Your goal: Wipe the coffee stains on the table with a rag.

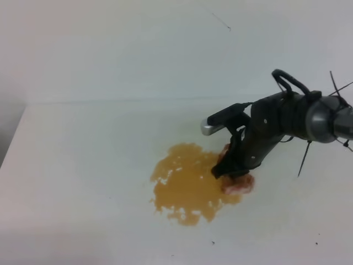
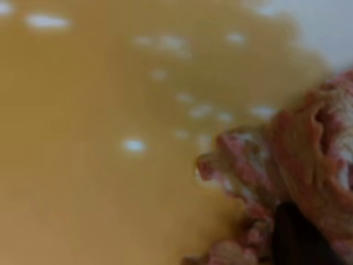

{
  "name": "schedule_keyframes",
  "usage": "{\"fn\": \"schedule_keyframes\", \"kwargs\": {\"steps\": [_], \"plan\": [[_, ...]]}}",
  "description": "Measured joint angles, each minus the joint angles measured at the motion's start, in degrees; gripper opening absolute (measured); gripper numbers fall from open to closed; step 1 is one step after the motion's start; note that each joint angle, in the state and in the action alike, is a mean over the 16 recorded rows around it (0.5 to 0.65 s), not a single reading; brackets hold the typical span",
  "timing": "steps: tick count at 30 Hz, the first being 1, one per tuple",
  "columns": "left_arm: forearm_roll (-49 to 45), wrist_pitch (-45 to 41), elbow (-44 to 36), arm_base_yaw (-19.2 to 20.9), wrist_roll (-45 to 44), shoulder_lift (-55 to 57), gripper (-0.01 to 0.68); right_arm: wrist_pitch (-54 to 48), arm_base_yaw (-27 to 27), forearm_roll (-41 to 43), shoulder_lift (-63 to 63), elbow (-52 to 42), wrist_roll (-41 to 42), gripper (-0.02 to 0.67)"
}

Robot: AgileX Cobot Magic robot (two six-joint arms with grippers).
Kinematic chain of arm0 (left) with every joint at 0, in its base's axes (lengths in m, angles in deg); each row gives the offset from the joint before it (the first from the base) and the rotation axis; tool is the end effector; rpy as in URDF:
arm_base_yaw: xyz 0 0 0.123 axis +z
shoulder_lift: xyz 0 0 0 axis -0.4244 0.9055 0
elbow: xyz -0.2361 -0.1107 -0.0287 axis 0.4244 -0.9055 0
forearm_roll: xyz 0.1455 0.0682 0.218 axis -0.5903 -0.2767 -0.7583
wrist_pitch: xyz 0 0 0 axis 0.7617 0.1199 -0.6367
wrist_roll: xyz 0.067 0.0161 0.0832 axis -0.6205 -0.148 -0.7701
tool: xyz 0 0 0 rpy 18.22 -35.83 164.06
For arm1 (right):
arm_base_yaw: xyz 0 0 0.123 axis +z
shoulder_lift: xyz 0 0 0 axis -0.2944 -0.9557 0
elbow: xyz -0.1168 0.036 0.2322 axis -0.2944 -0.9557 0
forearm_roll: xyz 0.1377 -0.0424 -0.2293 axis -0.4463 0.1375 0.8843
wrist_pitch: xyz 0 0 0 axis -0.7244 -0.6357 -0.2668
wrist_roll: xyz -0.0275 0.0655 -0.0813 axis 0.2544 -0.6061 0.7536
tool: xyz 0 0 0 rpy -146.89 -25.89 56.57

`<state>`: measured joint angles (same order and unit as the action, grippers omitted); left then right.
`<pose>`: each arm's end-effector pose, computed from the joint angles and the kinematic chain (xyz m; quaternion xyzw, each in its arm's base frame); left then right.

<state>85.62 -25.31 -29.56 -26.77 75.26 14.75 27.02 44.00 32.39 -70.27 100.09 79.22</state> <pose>0.1129 -0.0079 0.1818 -0.0630 0.7775 -0.0955 0.6184 0.4072 0.2094 0.0895 -0.2706 0.9423 0.0493 0.1909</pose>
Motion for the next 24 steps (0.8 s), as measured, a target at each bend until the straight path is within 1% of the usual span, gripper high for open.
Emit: {"fn": "schedule_keyframes", "kwargs": {"steps": [11, 18, 24], "plan": [[0.00, 0.00, 0.00, 0.00, 0.00, 0.00, -0.003, 0.99, 6.35, -0.70, -0.10, 0.04, 0.40, 0.045], [0.00, 0.00, 0.00, 0.00, 0.00, 0.00, -0.003, 0.26, 8.04, -0.89, 0.08, 0.82, 0.39, 0.048], [0.02, 0.00, 0.00, 0.00, 0.00, 0.00, -0.003, -2.27, 8.51, -1.06, 1.03, 4.13, 0.57, 0.047]]}}
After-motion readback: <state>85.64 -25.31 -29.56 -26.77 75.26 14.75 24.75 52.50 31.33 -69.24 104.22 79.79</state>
